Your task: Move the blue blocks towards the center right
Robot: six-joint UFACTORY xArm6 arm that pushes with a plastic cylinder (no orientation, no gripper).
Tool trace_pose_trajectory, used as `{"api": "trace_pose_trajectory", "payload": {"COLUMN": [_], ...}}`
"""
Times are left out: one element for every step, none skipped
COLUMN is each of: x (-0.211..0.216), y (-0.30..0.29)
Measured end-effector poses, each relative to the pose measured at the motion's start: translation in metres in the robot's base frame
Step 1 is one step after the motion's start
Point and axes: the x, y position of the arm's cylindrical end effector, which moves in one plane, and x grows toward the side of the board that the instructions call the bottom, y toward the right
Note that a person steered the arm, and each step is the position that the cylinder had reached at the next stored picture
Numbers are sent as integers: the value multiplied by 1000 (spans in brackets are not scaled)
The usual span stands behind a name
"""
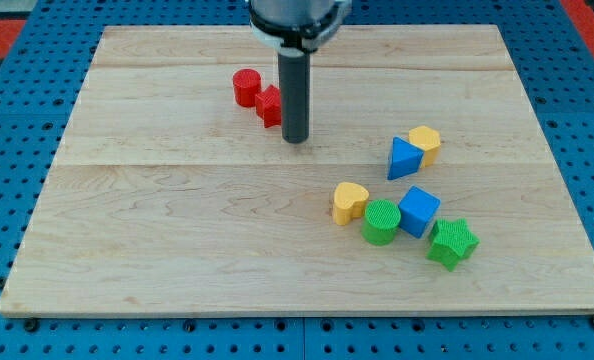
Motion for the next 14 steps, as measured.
{"api": "trace_pose_trajectory", "payload": {"x": [35, 45, 56, 53, 48, 54, 79, 126, 138, 123, 103, 79, 80, 81], "y": [45, 117, 138, 168, 180, 192, 204, 200, 143, 104, 90, 113, 129, 202]}}
